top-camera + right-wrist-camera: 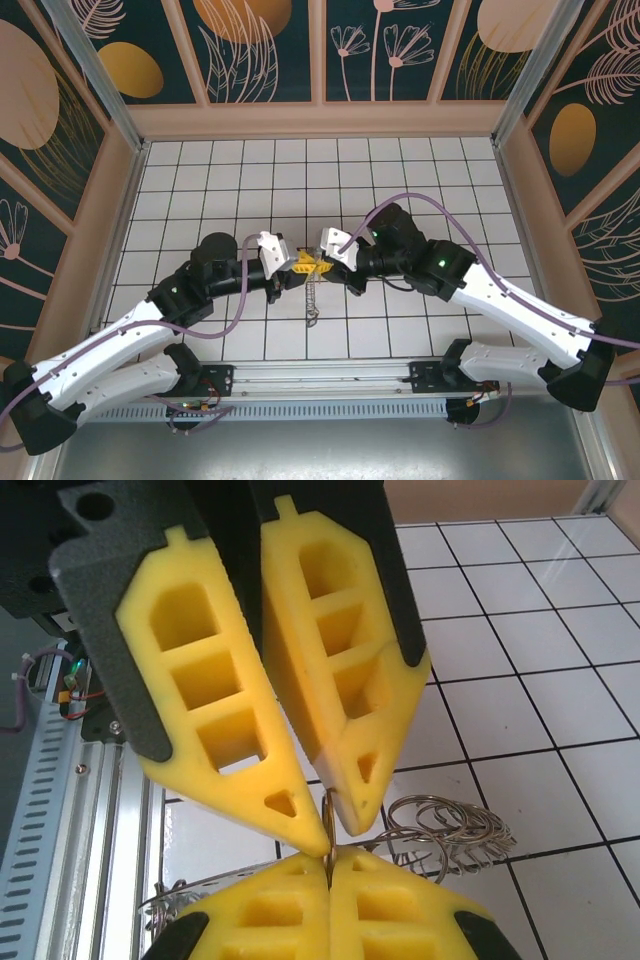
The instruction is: Put the keys on the keyring
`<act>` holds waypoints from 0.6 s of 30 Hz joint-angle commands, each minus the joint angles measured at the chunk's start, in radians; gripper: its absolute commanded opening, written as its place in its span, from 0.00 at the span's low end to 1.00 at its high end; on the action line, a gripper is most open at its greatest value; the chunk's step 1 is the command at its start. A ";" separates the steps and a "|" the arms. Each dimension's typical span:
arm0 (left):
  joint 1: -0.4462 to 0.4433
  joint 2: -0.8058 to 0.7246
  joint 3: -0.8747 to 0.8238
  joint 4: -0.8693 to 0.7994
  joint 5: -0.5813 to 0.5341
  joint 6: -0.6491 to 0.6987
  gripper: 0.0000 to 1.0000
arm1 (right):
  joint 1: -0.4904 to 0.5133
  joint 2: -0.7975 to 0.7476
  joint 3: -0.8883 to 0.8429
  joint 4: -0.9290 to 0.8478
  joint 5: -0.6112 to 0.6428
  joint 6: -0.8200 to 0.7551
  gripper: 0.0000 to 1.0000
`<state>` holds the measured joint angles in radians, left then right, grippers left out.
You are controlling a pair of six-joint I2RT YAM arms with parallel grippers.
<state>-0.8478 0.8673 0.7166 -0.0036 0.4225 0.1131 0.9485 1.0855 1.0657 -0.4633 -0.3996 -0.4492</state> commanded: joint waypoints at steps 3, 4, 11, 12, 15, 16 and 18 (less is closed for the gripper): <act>0.006 0.005 -0.001 -0.027 -0.012 0.012 0.00 | 0.012 -0.071 0.031 0.094 -0.133 -0.031 0.00; 0.007 0.004 0.000 -0.026 -0.009 0.012 0.00 | 0.011 -0.072 0.032 0.094 -0.133 -0.032 0.00; 0.007 -0.036 -0.018 0.031 0.003 -0.018 0.00 | 0.010 -0.070 0.024 0.104 -0.126 -0.025 0.00; 0.006 -0.047 -0.023 0.052 0.002 -0.031 0.00 | 0.009 -0.069 0.021 0.107 -0.125 -0.024 0.00; 0.006 -0.082 -0.037 0.128 0.021 -0.073 0.00 | 0.011 -0.062 0.017 0.111 -0.126 -0.014 0.01; 0.006 -0.096 -0.045 0.156 0.030 -0.088 0.00 | 0.010 -0.061 0.016 0.110 -0.126 -0.012 0.02; 0.006 -0.122 -0.056 0.209 0.044 -0.112 0.00 | 0.010 -0.057 0.013 0.112 -0.127 -0.008 0.05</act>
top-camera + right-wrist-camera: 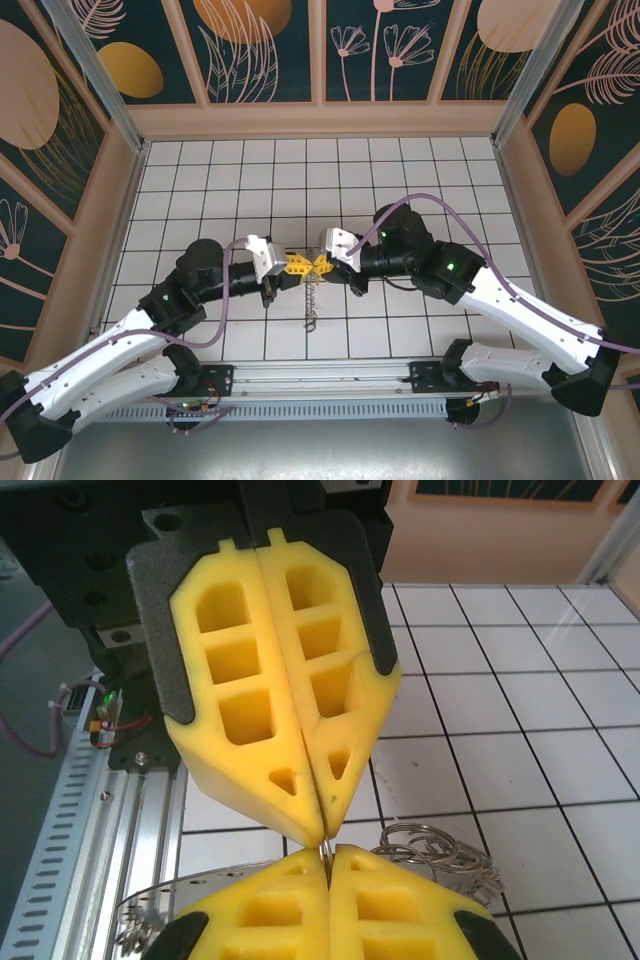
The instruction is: Put the keys on the keyring
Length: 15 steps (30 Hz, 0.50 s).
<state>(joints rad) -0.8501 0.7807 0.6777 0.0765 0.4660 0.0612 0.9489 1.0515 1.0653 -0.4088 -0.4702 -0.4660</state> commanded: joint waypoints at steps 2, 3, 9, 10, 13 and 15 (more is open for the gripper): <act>0.009 -0.051 -0.023 0.157 0.013 -0.071 0.00 | 0.011 -0.024 0.009 0.063 -0.058 0.014 0.07; 0.008 -0.055 -0.023 0.168 0.022 -0.076 0.00 | 0.010 -0.024 0.009 0.068 -0.059 0.018 0.08; 0.008 -0.066 -0.053 0.233 0.043 -0.092 0.00 | 0.010 -0.027 0.007 0.090 -0.081 0.032 0.15; 0.009 -0.066 -0.058 0.242 0.045 -0.096 0.00 | 0.010 -0.027 0.009 0.091 -0.082 0.034 0.15; 0.008 -0.070 -0.076 0.282 0.054 -0.109 0.00 | 0.010 -0.029 0.010 0.093 -0.076 0.043 0.16; 0.008 -0.077 -0.084 0.297 0.057 -0.112 0.00 | 0.010 -0.030 0.010 0.094 -0.071 0.051 0.17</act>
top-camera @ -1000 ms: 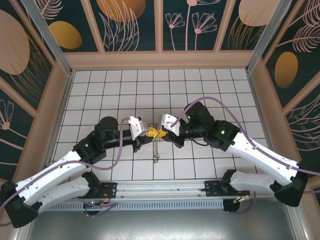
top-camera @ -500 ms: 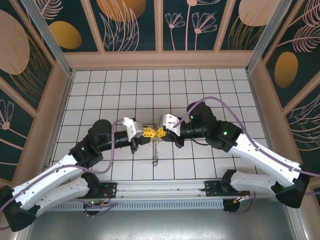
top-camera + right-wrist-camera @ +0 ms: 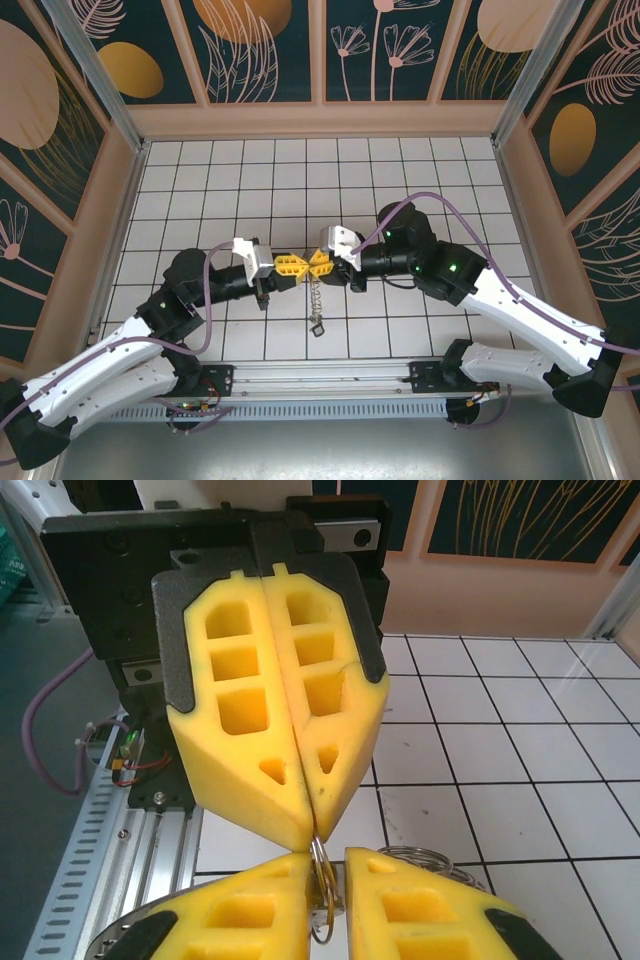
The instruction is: Put the keys on the keyring
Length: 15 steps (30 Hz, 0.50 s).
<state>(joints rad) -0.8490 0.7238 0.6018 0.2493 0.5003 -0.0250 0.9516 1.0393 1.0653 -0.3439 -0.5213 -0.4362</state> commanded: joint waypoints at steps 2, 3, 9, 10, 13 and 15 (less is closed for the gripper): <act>0.007 -0.025 -0.013 0.143 0.027 -0.029 0.00 | 0.007 -0.019 0.008 0.034 -0.011 0.031 0.19; 0.007 -0.027 -0.015 0.147 0.030 -0.031 0.00 | 0.008 -0.021 0.007 0.037 -0.009 0.035 0.19; 0.007 -0.033 -0.023 0.170 0.044 -0.036 0.00 | 0.006 -0.017 -0.001 0.054 0.013 0.058 0.18; 0.007 -0.035 -0.023 0.171 0.045 -0.037 0.00 | 0.006 -0.016 0.000 0.055 0.016 0.060 0.16; 0.007 -0.044 -0.026 0.169 0.044 -0.036 0.00 | 0.006 -0.015 0.002 0.058 0.025 0.066 0.08; 0.007 -0.050 -0.031 0.167 0.043 -0.035 0.00 | 0.006 -0.010 0.005 0.058 0.027 0.066 0.00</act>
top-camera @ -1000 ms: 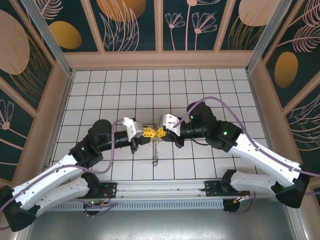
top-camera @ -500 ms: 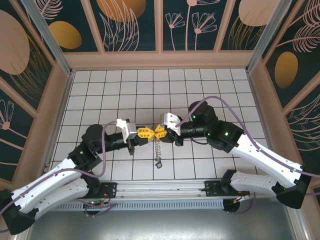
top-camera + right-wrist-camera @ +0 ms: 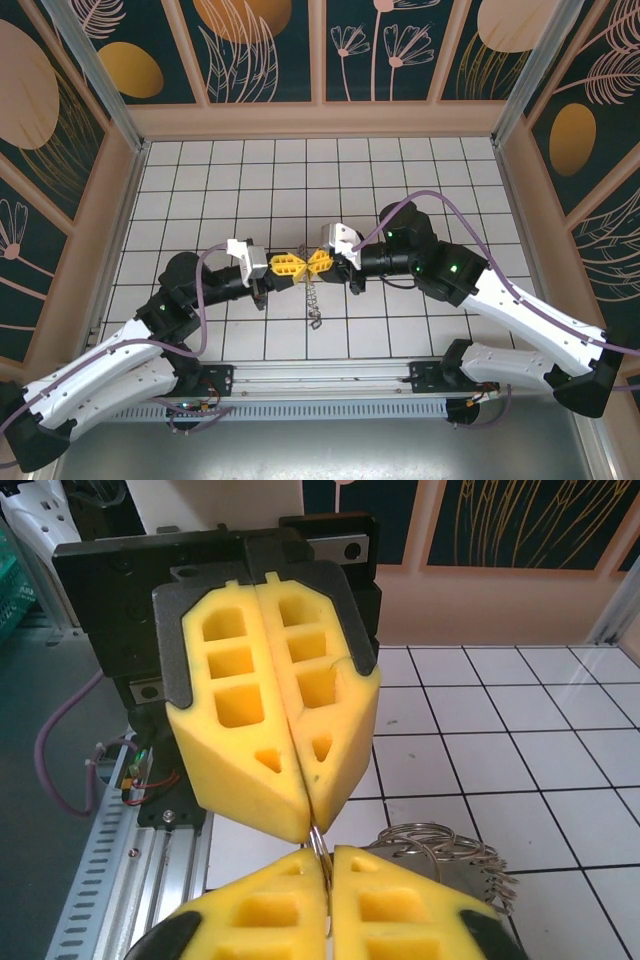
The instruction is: Put the keys on the keyring
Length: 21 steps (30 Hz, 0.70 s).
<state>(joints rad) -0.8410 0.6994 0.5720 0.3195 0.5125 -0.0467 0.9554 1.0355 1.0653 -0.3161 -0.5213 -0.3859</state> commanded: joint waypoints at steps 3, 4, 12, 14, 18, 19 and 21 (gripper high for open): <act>-0.001 -0.024 0.002 0.072 0.022 -0.006 0.00 | 0.002 -0.003 0.014 0.024 0.023 0.006 0.00; -0.001 -0.020 0.010 0.050 0.015 0.002 0.00 | 0.002 -0.006 0.016 0.022 0.019 -0.002 0.00; -0.001 0.076 0.143 -0.323 -0.087 0.132 0.21 | 0.004 -0.002 0.056 -0.045 0.064 -0.057 0.00; 0.000 0.105 0.158 -0.368 -0.078 0.144 0.20 | 0.005 0.005 0.069 -0.053 0.056 -0.065 0.00; -0.001 0.124 0.160 -0.379 -0.071 0.147 0.10 | 0.006 0.010 0.082 -0.051 0.025 -0.077 0.00; -0.001 0.126 0.160 -0.376 -0.070 0.149 0.04 | 0.007 0.010 0.085 -0.051 0.022 -0.080 0.00; -0.001 0.126 0.157 -0.368 -0.069 0.148 0.00 | 0.006 0.009 0.090 -0.053 0.014 -0.082 0.00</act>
<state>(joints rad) -0.8444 0.8097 0.7185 0.0166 0.4660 0.0834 0.9543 1.0576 1.0866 -0.4343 -0.4431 -0.4442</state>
